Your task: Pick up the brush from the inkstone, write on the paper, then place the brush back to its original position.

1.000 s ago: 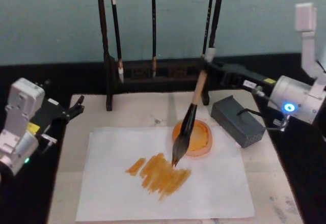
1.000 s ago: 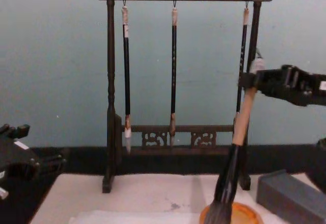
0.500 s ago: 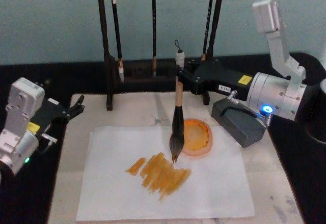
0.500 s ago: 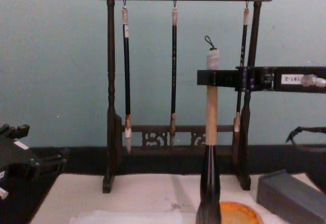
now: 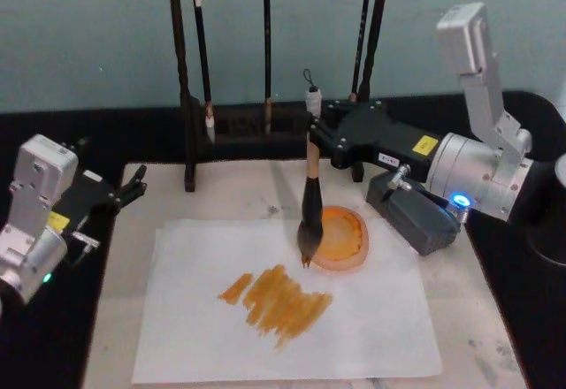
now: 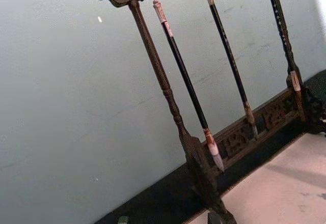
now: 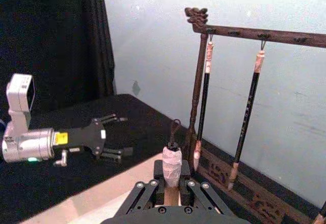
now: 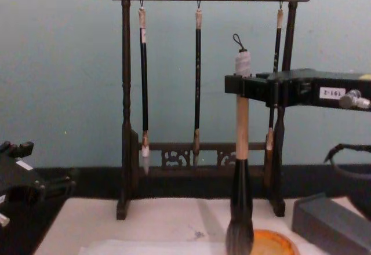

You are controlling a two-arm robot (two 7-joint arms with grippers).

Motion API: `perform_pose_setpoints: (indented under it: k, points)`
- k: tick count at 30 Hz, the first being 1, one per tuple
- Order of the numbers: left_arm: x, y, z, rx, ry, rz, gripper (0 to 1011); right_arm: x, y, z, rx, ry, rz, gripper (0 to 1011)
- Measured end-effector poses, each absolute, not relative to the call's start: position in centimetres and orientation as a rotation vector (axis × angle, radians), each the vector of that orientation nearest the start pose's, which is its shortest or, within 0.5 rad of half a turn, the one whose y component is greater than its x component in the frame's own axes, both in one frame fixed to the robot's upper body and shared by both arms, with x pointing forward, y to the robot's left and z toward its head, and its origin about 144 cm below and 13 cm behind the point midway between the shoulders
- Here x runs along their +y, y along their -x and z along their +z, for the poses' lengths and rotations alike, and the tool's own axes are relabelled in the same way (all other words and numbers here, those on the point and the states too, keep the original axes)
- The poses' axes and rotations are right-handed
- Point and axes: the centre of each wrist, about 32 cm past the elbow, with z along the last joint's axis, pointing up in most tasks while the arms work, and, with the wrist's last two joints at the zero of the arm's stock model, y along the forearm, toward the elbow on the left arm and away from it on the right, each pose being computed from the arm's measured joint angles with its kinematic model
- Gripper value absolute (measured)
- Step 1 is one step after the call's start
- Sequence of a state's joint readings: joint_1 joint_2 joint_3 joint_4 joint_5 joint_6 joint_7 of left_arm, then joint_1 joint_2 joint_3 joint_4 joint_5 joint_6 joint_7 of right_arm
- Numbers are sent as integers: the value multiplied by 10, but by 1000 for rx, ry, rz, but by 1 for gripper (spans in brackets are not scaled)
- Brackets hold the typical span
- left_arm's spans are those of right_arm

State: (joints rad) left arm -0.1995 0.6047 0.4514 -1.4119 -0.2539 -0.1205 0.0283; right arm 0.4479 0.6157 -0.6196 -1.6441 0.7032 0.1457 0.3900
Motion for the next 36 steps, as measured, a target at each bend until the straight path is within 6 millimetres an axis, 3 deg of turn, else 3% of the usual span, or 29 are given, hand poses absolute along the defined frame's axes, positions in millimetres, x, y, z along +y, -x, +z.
perform_pose_setpoints:
  k: [9, 24, 36]
  points:
    - [310, -489, 1140, -285, -305, 1248, 1010, -231, -519, 1252, 84, -6, -603, 156]
    - [310, -489, 1140, -285, -304, 1248, 1010, -211, -519, 1235, 147, -25, -528, 156]
    - [310, -489, 1140, -285, -304, 1248, 1010, -217, -522, 1221, 170, 3, -561, 156]
